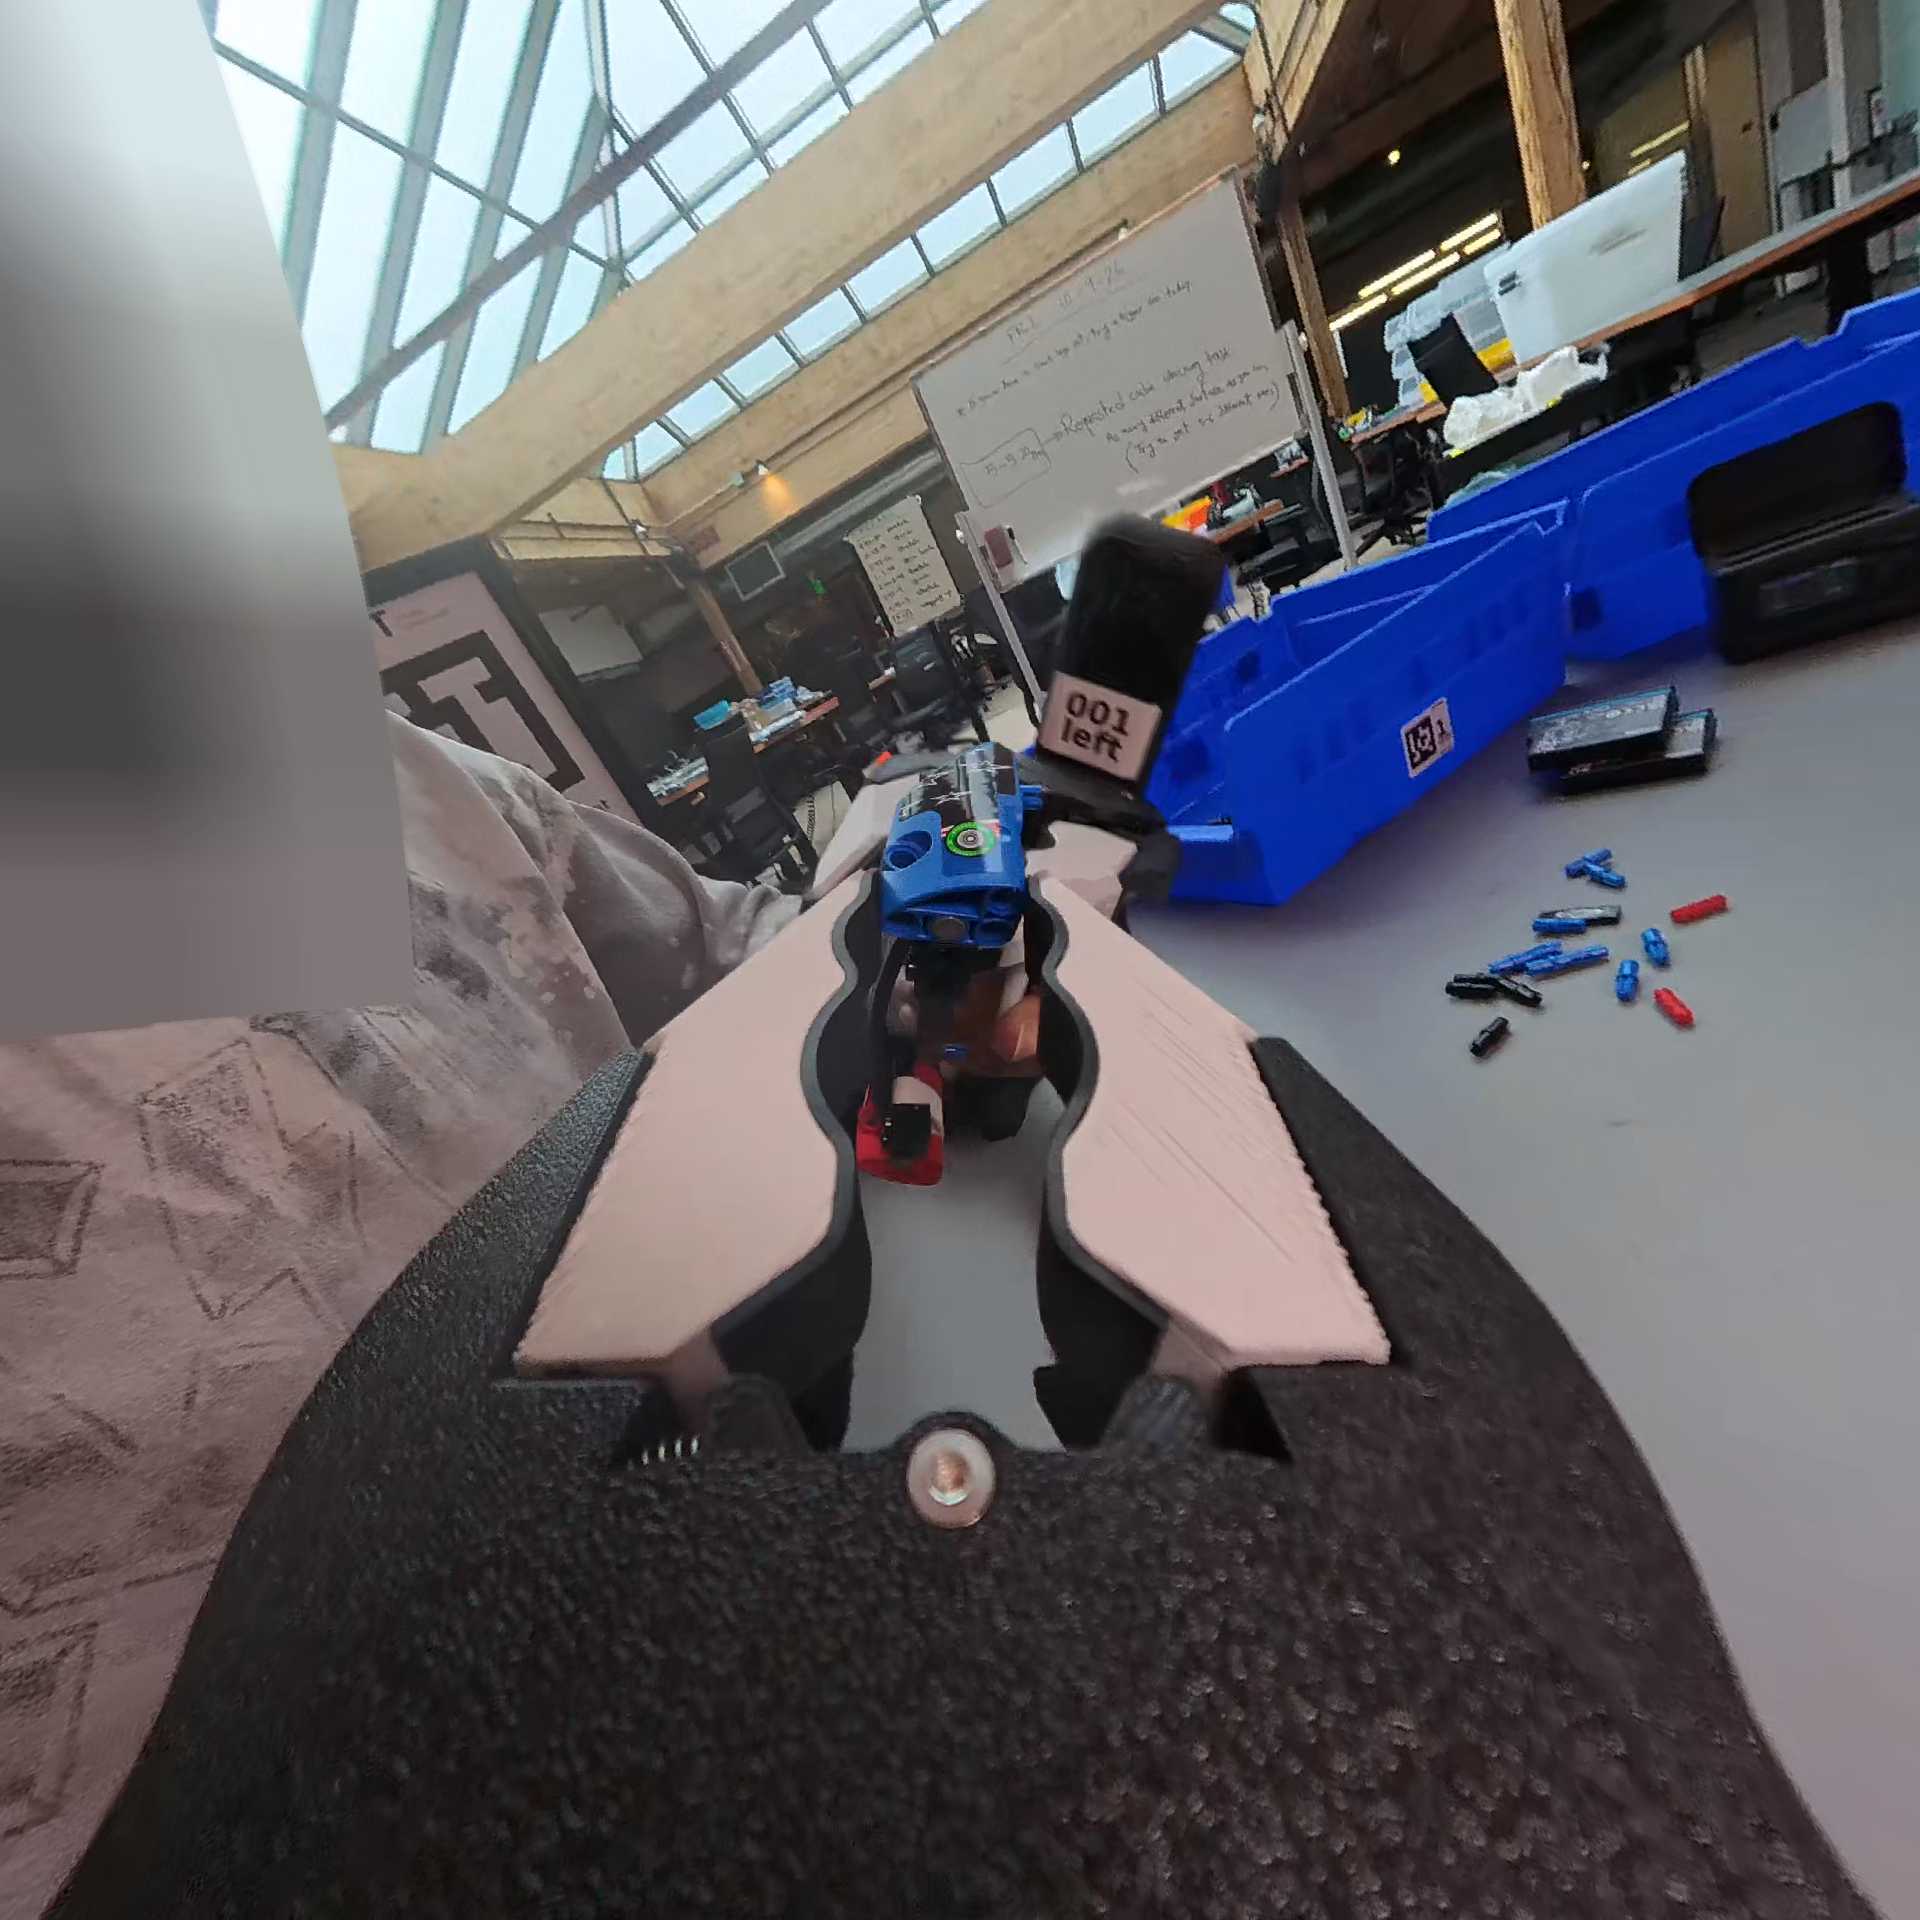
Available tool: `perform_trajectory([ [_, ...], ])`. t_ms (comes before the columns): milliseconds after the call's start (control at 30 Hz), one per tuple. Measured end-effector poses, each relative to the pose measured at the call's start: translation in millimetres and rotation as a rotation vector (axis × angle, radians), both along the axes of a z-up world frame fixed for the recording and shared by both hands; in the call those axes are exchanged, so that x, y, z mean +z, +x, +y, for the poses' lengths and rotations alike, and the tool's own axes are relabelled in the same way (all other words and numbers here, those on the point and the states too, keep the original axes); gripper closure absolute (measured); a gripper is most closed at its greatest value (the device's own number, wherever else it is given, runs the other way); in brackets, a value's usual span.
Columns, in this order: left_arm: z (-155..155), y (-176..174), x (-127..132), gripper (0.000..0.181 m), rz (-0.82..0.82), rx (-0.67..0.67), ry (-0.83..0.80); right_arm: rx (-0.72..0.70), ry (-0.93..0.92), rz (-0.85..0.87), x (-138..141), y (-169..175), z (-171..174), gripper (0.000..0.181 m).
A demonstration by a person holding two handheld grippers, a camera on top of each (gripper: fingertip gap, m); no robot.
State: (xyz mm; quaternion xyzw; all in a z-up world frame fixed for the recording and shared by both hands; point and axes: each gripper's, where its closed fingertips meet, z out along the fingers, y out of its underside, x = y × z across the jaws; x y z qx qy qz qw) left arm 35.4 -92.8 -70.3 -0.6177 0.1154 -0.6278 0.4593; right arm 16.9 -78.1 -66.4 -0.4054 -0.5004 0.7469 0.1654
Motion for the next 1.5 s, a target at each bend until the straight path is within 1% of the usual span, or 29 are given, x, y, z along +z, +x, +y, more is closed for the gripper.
perform_trajectory([
  [33, 1.9, -0.3, -6.2, 0.156, 0.106, 0.038, 0.025, -0.004, 0.028, -0.033, -5.1, -2.1, -1.0, 0.155],
  [100, 5.2, -1.4, -18.9, 0.155, 0.297, 0.095, 0.059, -0.005, 0.08, -0.089, -14.9, -5.3, -5.5, 0.155],
  [167, 7.7, -2.3, -27.8, 0.159, 0.393, 0.123, 0.061, -0.015, 0.127, -0.118, -21.9, -8.4, -10.7, 0.155],
  [233, 7.2, -1.8, -30.1, 0.163, 0.381, 0.11, 0.04, -0.03, 0.134, -0.101, -20.0, -9.5, -11.3, 0.154],
  [400, 5.3, 1.5, -10.0, 0.168, 0.242, 0.111, 0.09, -0.036, 0.071, 0.032, 2.3, -4.6, -14.9, 0.155],
  [533, 5.6, 1.0, -3.4, 0.17, 0.195, 0.132, 0.115, -0.051, 0.052, 0.082, 7.6, -3.8, -14.9, 0.156],
  [767, 6.8, -0.4, 2.1, 0.17, 0.215, 0.181, 0.159, -0.085, 0.045, 0.135, 11.0, -1.3, -13.9, 0.157],
  [1033, 5.2, 1.3, 3.5, 0.171, 0.218, 0.178, 0.173, -0.104, 0.083, 0.14, 9.0, 3.6, -15.0, 0.157],
  [1267, 3.3, 0.8, 3.1, 0.17, 0.222, 0.169, 0.177, -0.079, 0.107, 0.138, 5.7, 6.3, -15.9, 0.158],
  [1333, 3.1, 0.9, -0.5, 0.169, 0.251, 0.16, 0.177, -0.074, 0.134, 0.116, 2.3, 5.8, -15.9, 0.157],
  [1400, 3.9, -0.1, -7.6, 0.168, 0.326, 0.169, 0.194, -0.105, 0.228, 0.105, -4.0, 3.9, -14.9, 0.156],
  [1467, 4.6, 0.0, -15.5, 0.167, 0.465, 0.197, 0.249, -0.151, 0.373, 0.108, -7.2, 2.1, -14.5, 0.152],
  [1500, 5.9, 0.9, -22.7, 0.167, 0.566, 0.217, 0.288, -0.159, 0.439, 0.114, -6.7, 2.6, -15.1, 0.145],
])
